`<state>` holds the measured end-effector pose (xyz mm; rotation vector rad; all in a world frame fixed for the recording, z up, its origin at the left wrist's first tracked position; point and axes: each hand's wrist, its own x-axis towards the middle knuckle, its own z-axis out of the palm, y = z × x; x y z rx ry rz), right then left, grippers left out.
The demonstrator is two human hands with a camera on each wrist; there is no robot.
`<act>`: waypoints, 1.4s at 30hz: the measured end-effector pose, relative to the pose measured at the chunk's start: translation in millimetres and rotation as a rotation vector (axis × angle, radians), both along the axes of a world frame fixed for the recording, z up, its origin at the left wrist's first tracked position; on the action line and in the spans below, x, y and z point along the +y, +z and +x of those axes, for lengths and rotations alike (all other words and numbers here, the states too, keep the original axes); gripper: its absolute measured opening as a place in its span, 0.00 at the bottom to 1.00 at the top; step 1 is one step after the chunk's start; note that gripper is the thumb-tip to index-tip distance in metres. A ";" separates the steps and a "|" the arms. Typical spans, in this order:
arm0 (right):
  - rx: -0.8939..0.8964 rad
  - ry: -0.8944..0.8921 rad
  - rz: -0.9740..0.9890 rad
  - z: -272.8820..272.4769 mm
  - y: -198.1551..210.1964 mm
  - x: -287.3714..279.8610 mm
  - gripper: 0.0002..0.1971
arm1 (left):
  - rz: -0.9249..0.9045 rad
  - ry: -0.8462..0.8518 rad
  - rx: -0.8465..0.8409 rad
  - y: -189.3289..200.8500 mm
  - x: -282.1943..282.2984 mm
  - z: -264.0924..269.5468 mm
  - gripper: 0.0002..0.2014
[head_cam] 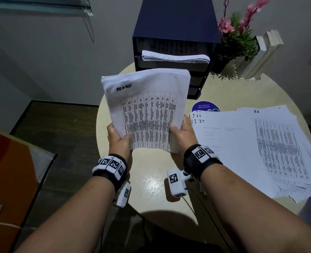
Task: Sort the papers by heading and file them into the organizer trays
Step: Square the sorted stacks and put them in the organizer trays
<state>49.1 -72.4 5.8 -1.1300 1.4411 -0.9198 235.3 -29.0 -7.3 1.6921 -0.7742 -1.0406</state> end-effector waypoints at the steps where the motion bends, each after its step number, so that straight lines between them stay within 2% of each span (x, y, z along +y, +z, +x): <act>1: 0.037 0.034 0.019 0.0 0.2 1.4 0.11 | 0.029 -0.039 -0.037 -4.0 0.8 0.4 0.23; 4: 0.170 0.054 0.029 -4.6 -3.8 8.8 0.06 | 0.102 -0.125 -0.151 -13.3 4.8 1.7 0.19; 7: 0.299 0.022 -0.024 -9.8 -11.1 12.0 0.03 | 0.142 -0.167 -0.194 -17.4 8.7 4.0 0.20; 11: 0.430 0.110 0.108 -18.4 -29.9 16.0 0.07 | 0.360 -0.242 -0.287 -30.1 16.1 7.7 0.20; 14: 0.407 0.123 0.214 -23.9 -42.9 24.8 0.14 | 0.448 -0.295 -0.369 -33.4 19.1 6.1 0.20; 18: 0.369 0.083 0.316 -24.2 -51.0 29.6 0.25 | 0.467 -0.313 -0.345 -35.0 19.1 -1.5 0.22; 21: 0.411 0.173 0.370 -22.9 -47.7 27.6 0.26 | 0.495 -0.319 -0.360 -43.2 19.4 -3.7 0.18; 24: 0.479 0.169 0.276 -23.0 -48.8 22.6 0.24 | 0.511 -0.280 -0.416 -41.7 19.1 -5.9 0.18; 29: 0.352 0.138 0.251 -21.4 -52.7 23.1 0.22 | 0.498 -0.289 -0.441 -37.0 19.3 -10.2 0.19; 33: 0.342 0.153 0.198 -34.2 -48.6 16.8 0.19 | 0.419 -0.268 -0.267 -38.1 21.4 -1.9 0.21; 37: 0.219 0.146 0.111 -50.4 -31.5 5.0 0.19 | 0.311 -0.128 0.212 -22.9 11.5 3.4 0.28; 39: 0.156 0.119 0.091 -60.1 -24.3 -5.4 0.19 | 0.233 -0.184 0.323 -5.8 0.2 1.6 0.33; 42: 0.112 0.062 0.080 -76.3 -15.9 -22.7 0.18 | 0.106 -0.293 0.379 17.7 -18.7 -4.9 0.37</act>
